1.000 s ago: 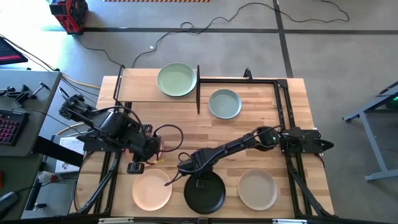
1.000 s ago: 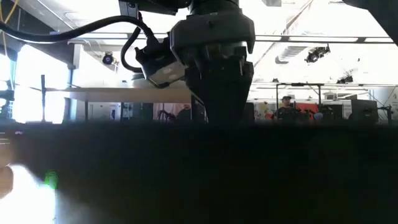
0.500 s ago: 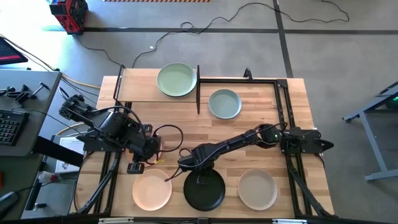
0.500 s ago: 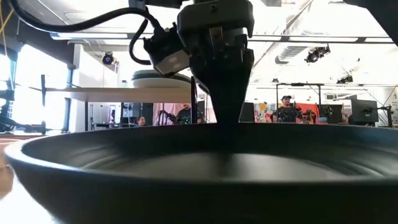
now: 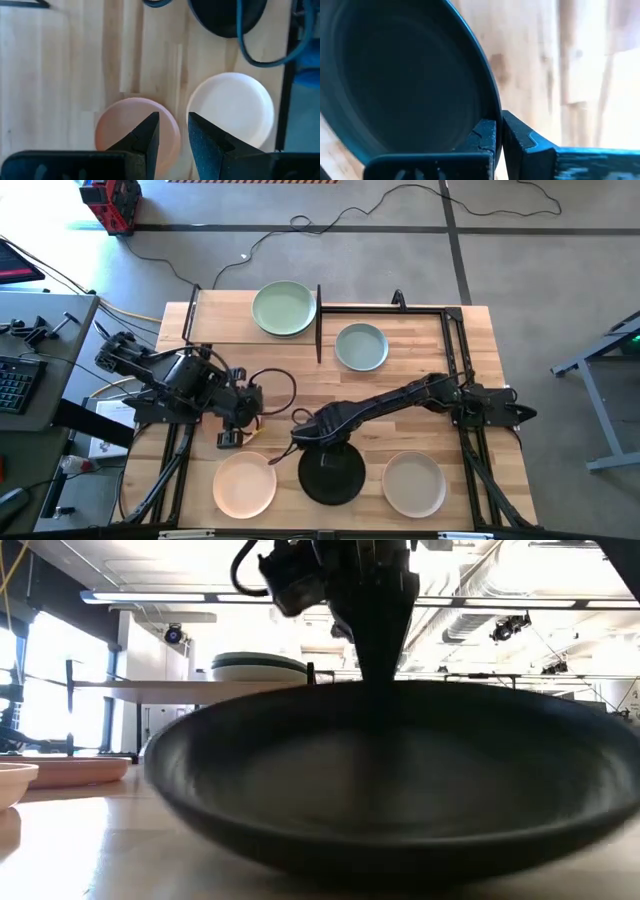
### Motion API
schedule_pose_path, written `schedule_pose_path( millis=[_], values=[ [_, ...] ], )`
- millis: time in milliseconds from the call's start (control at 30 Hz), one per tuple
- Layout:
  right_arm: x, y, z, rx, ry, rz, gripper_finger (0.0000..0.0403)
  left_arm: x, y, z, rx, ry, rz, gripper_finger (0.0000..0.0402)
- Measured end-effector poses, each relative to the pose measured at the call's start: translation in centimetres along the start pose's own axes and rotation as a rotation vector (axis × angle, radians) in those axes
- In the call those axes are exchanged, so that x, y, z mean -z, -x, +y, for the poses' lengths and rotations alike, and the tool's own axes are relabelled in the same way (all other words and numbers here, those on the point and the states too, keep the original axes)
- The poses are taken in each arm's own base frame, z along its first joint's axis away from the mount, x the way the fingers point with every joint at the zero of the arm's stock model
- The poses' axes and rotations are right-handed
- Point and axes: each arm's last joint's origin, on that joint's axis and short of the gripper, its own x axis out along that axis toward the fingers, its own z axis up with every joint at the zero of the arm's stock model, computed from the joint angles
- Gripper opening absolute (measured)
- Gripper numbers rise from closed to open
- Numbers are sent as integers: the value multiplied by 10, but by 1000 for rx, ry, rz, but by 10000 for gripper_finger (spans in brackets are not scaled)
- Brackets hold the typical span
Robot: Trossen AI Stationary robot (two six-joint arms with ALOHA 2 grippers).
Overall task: Place and stack plates onto a shelf
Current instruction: Stack the black plate on top of the green plate on the shelf
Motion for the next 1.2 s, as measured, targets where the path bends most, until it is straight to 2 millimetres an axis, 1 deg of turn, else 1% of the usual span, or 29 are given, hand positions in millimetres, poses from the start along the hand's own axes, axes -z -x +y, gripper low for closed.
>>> schedule_pose_path(
  millis=[200, 467, 567, 800, 967, 1200],
  values=[
    [7, 24, -15, 52, -54, -17, 1, -7, -2, 16, -44, 62, -11, 90],
    [15, 60, -53, 136, -128, -53, 0, -18, -5, 46, -129, 185, -39, 90],
    [19, 76, -68, 150, -124, -78, 0, -20, -6, 60, -146, 234, -35, 90],
    [30, 115, -107, 169, -138, -178, 0, -26, -8, 92, -186, 355, -44, 90],
    [41, 141, -141, 166, -203, -243, 0, -35, -7, 116, -196, 474, -136, 90],
    [54, 167, -192, 213, -289, -316, 0, -46, -5, 151, -212, 620, -281, 90]
  ],
)
